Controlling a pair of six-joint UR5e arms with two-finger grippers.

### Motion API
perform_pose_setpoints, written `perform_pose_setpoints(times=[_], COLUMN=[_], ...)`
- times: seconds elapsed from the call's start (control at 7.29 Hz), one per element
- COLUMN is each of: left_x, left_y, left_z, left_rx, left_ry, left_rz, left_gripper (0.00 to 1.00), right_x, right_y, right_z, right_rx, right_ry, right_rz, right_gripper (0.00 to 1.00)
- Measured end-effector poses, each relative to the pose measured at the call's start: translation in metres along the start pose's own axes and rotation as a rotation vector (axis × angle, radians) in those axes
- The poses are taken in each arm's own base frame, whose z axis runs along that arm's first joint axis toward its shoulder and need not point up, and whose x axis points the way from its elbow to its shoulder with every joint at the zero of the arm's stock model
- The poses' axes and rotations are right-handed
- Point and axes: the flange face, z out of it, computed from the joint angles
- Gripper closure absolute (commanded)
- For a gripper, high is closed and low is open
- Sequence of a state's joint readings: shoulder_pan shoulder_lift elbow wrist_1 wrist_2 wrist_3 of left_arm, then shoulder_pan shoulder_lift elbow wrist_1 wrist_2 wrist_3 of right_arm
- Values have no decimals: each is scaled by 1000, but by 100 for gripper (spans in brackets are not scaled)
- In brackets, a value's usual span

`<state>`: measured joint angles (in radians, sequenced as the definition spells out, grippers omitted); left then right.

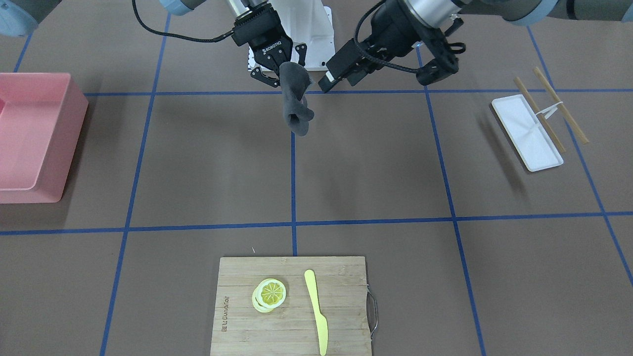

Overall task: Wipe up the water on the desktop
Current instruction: 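Pull the left arm back while the right gripper lowers the cloth onto the table, then drag the cloth with the right gripper toward the pink bin and back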

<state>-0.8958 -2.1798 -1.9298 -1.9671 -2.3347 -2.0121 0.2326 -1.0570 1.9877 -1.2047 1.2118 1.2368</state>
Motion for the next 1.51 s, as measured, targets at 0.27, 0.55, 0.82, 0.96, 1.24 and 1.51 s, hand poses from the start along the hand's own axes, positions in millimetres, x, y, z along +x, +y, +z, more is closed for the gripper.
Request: perform_pose_setpoints(times=[0.27,0.55,0.82,0.96,1.24,1.51], left_x=[-14,-51,-89,-99,-112,-125], left_y=[-45,-104,-168,-192,-224,-236], left_z=[-49,-102,-130,-139,-157,-166], left_rx=[79,141,201,227,260,271], left_ry=[47,22,-33,-53,-76,-92], left_rz=[-5,75,161,187,223,252], left_gripper=[2,2,2,2,2,2], right_x=[24,94,196,250,308,263], right_y=[5,-12,-33,-39,-46,-46], right_z=[18,27,18,6,-11,18], right_rx=[-174,-362,-564,-631,-670,-678], right_ry=[144,244,330,365,401,368], right_rz=[91,179,289,311,296,304], right_gripper=[100,100,100,100,100,100])
